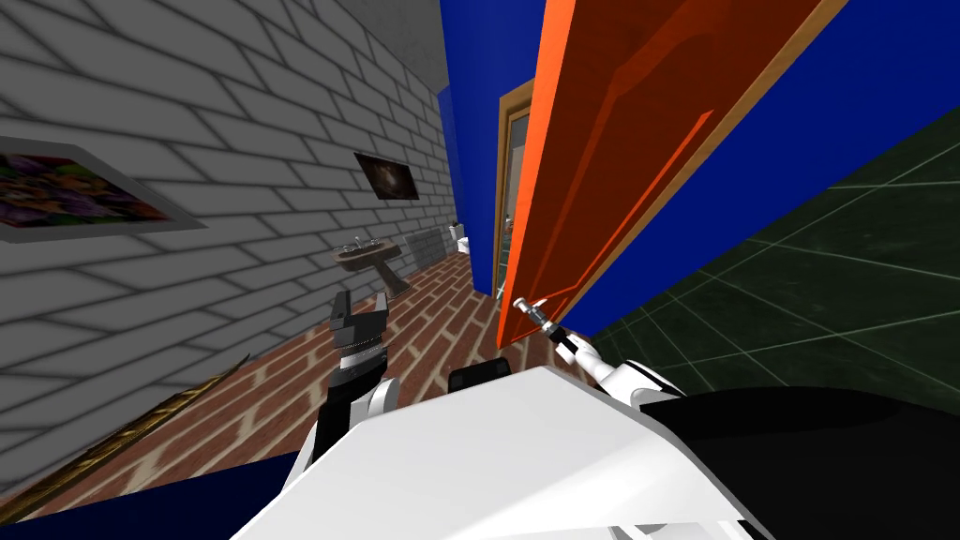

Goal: Pull the door open

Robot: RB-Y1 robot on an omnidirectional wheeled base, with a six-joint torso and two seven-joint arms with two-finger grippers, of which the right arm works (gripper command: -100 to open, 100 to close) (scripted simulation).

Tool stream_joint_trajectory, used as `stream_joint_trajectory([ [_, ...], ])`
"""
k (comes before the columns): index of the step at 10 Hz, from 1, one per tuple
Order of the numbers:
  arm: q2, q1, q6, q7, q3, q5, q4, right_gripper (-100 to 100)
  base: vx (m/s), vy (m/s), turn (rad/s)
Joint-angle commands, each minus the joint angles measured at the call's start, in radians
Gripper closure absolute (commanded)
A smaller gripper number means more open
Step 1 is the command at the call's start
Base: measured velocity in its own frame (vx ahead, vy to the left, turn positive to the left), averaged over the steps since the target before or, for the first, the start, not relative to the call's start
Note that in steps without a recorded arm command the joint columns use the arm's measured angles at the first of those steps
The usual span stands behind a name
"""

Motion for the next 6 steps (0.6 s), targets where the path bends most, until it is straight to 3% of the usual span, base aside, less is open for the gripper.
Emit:
stream_joint_trajectory([
  [1,0.022,-0.01,0.023,-0.002,-0.001,0.036,-0.017,100,-0.119,-0.084,-0.02],
  [6,0.054,-0.051,0.069,-0.011,-0.018,0.102,-0.03,100,-0.155,-0.123,0.003],
])
